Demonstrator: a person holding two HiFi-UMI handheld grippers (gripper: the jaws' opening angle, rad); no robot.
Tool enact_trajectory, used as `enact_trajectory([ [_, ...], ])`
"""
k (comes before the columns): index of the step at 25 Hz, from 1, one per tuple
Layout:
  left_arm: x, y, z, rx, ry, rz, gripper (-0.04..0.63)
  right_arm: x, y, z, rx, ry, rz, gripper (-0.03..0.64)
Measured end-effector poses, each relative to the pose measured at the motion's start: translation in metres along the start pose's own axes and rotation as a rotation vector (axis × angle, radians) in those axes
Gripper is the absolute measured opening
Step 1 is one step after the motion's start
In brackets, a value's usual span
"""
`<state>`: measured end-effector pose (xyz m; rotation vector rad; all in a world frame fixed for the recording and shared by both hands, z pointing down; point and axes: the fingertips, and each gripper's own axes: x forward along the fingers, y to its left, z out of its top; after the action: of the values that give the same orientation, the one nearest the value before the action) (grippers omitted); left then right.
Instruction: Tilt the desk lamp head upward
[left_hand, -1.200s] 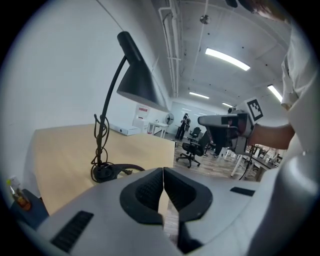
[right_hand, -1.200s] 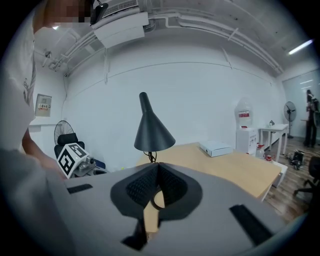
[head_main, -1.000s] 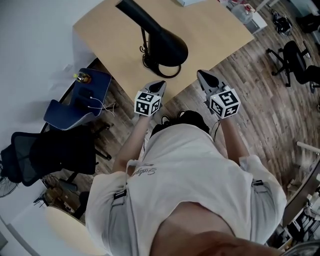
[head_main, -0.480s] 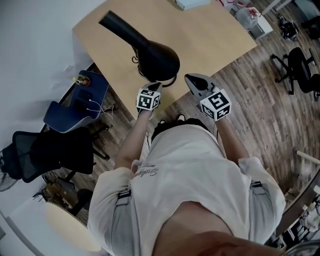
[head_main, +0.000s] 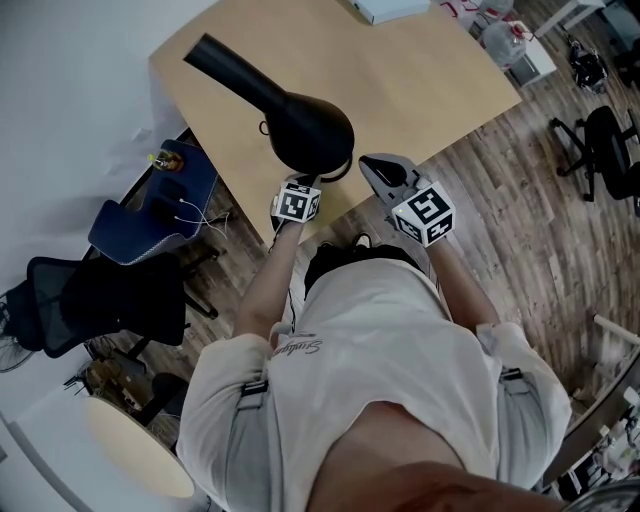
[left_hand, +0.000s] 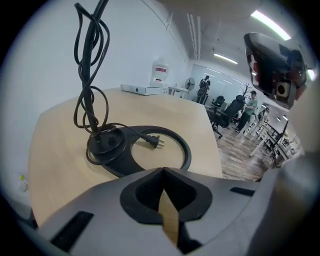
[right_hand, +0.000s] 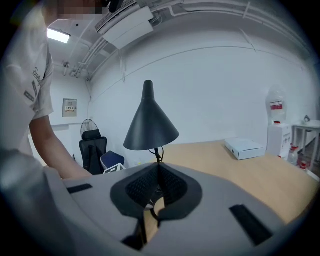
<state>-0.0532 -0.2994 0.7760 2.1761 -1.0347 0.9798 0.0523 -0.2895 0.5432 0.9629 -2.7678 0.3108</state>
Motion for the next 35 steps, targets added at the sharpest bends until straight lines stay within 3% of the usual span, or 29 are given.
enact_trajectory([
  [5, 0.000, -0.002, 0.001, 0.002, -0.017, -0.015, 0.014, 0.011, 0.005, 0.002, -0.005, -0.005, 0.037, -0.005],
  [10, -0.001, 0.002, 0.001, -0.102, -0.048, -0.062, 0.014, 0.021, 0.010, 0.006, -0.012, -0.012, 0.064, -0.005],
  [13, -0.003, 0.004, 0.002, -0.122, -0.064, -0.072, 0.014, 0.024, 0.015, 0.010, -0.024, -0.028, 0.083, -0.005],
  [23, -0.001, 0.004, 0.001, -0.097, -0.052, -0.053, 0.014, 0.032, 0.017, 0.016, -0.069, -0.054, 0.079, -0.005],
  [28, 0.001, 0.001, 0.002, -0.039, -0.020, -0.056, 0.014, 0.027, 0.016, 0.020, -0.097, -0.048, 0.082, -0.005],
  [33, 0.000, 0.002, 0.002, -0.072, -0.015, -0.072, 0.014, 0.016, 0.015, 0.053, -0.073, -0.167, 0.083, -0.005],
  [35, 0.000, 0.002, 0.002, -0.086, -0.012, -0.076, 0.014, 0.010, 0.013, 0.068, -0.098, -0.168, 0.068, -0.005],
])
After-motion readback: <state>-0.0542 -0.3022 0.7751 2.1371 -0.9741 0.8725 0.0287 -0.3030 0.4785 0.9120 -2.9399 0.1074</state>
